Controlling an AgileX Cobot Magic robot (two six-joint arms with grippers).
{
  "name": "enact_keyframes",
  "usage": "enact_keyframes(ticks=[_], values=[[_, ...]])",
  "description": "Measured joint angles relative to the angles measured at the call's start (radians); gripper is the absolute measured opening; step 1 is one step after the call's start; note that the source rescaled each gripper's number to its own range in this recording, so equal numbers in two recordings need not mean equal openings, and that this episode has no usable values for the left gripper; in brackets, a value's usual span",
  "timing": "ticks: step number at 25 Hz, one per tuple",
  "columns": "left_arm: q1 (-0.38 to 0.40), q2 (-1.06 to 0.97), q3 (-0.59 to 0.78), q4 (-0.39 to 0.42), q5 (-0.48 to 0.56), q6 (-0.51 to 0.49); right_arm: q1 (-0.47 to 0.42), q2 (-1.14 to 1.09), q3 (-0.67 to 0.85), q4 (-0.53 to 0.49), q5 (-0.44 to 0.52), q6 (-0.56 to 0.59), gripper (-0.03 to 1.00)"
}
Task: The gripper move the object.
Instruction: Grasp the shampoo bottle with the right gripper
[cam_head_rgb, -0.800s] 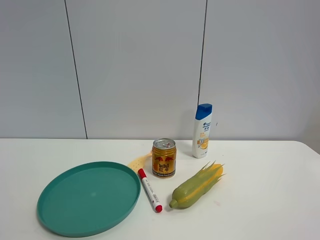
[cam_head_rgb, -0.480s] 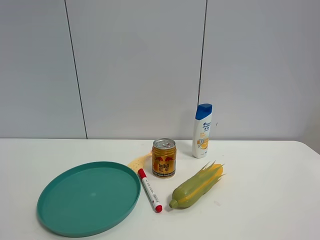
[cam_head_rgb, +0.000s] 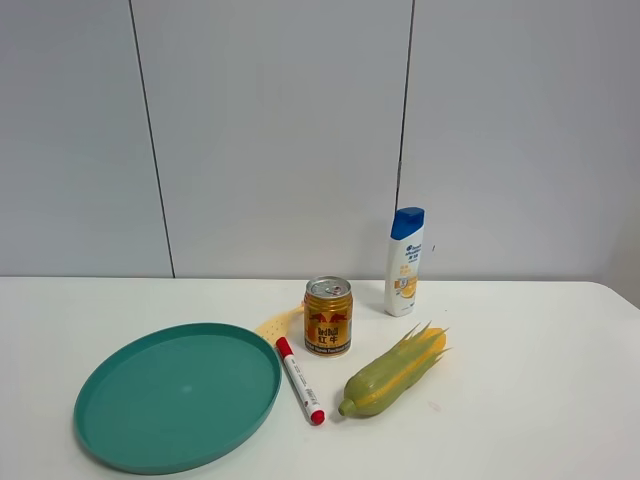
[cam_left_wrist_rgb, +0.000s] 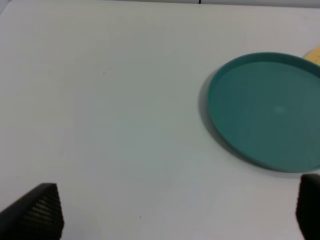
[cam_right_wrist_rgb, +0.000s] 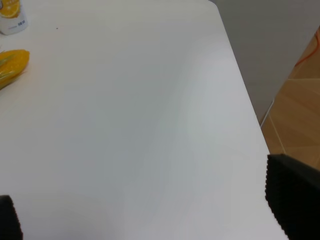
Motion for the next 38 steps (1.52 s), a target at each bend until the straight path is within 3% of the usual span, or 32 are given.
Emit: enact_keyframes(ticks=[38], values=[[0.0, 0.0, 0.0, 0.0, 0.0, 0.0, 0.0, 0.0, 0.0, -0.01, 0.0, 0.0, 1.0]])
